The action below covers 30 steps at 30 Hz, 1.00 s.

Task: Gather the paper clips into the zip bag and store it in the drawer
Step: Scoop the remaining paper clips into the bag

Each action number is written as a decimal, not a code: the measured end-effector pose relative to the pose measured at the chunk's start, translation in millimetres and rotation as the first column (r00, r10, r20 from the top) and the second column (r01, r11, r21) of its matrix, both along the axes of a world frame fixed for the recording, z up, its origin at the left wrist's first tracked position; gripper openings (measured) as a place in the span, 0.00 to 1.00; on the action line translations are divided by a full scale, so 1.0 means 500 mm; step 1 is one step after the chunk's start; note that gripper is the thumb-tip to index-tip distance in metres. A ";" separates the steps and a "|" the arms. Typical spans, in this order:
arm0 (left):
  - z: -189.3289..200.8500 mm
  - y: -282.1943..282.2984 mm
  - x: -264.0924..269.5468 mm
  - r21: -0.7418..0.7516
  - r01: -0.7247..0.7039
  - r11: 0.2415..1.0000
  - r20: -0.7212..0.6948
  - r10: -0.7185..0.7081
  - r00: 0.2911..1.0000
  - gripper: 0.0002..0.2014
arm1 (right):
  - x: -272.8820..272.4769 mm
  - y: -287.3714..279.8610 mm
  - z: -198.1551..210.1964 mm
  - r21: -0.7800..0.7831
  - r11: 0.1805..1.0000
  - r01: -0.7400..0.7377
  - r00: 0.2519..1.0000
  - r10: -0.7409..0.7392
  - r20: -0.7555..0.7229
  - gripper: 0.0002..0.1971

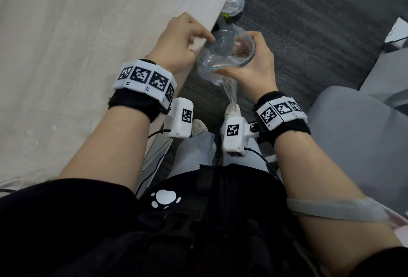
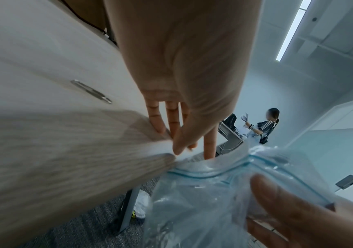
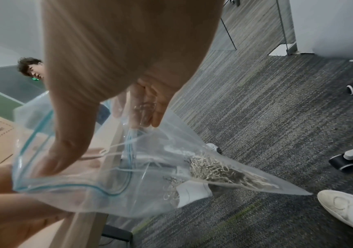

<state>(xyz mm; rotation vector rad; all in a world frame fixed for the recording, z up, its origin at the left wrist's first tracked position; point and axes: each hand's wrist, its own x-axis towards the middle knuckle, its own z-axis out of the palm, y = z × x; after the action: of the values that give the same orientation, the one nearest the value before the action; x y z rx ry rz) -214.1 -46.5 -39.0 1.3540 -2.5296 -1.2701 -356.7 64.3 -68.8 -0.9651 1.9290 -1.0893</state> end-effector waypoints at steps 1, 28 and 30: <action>0.004 0.004 -0.003 0.001 0.019 1.000 0.020 -0.019 1.000 0.25 | -0.004 0.004 0.005 0.001 1.000 0.011 1.000 -0.011 0.000 0.34; 0.298 -0.094 0.075 -0.024 -0.313 0.950 -0.481 0.263 0.836 0.13 | 0.048 -0.207 0.321 -0.291 0.953 -0.078 0.995 0.058 -0.075 0.39; 0.315 -0.113 0.089 -0.011 -0.373 0.928 -0.527 0.312 0.791 0.13 | 0.059 -0.242 0.337 -0.342 0.934 -0.103 0.994 0.082 -0.076 0.41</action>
<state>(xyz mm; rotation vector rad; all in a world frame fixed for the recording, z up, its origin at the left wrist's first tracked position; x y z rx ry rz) -169.6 -103.2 118.4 1.1726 -1.8591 -1.1890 -327.0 -56.8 99.7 -1.2788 1.7504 -1.3861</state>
